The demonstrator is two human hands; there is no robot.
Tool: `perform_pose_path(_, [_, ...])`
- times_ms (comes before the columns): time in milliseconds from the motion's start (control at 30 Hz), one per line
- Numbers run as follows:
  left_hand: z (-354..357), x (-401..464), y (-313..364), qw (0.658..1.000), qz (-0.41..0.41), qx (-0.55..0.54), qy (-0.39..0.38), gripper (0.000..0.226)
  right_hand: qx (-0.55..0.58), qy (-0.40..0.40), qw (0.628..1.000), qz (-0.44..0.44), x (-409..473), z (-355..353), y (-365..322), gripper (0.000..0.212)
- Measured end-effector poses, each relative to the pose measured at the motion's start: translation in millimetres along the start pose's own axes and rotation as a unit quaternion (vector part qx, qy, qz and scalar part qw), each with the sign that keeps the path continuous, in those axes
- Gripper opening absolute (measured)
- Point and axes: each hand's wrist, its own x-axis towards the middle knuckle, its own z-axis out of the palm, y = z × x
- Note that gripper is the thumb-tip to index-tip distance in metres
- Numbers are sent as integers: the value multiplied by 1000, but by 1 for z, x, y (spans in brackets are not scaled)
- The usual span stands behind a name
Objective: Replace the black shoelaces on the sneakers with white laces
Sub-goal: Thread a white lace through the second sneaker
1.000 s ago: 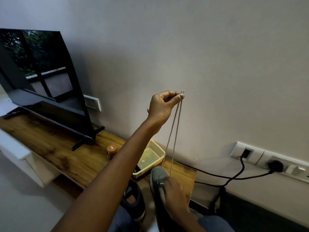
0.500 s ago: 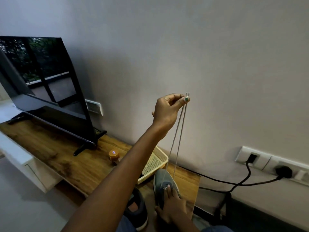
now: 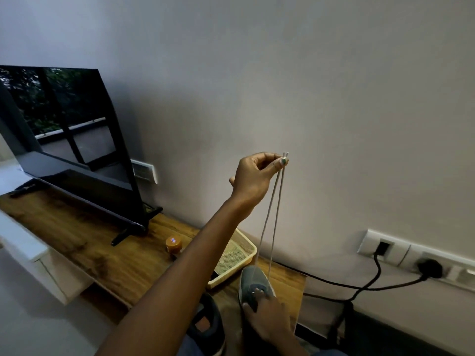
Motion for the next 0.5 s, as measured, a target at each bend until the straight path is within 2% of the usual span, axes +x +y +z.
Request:
perform_pose_path(67, [-1, -1, -1, 1000, 2, 8, -6, 3, 95, 143, 985, -6, -6, -21, 0, 32])
perform_pose_path(100, [-1, -2, -1, 1000, 1, 11, -6, 5, 175, 219, 960, -14, -9, -35, -1, 23])
perform_pose_path(133, [-1, -3, -1, 1000, -2, 12, -4, 6, 265, 283, 921, -29, -12, -54, -3, 17])
perform_pose_path(200, [-2, -6, 0, 1000, -11, 7, 4, 7, 409, 385, 824, -77, -19, -105, -12, 18])
perform_pose_path(233, [-1, -6, 0, 1000, -13, 0, 9, 6, 454, 402, 788, -106, -24, -134, -18, 17])
perform_pose_path(300, [-1, -8, 3, 1000, -18, -14, 13, 2, 506, 392, 752, -159, -32, -183, -29, 16])
perform_pose_path(367, [-1, -11, 4, 1000, -16, -16, 8, 3, 527, 367, 744, -187, -35, -211, -38, 25])
perform_pose_path(500, [-2, -15, 4, 1000, -13, -13, 2, 8, 548, 356, 734, -186, -37, -219, -47, 22])
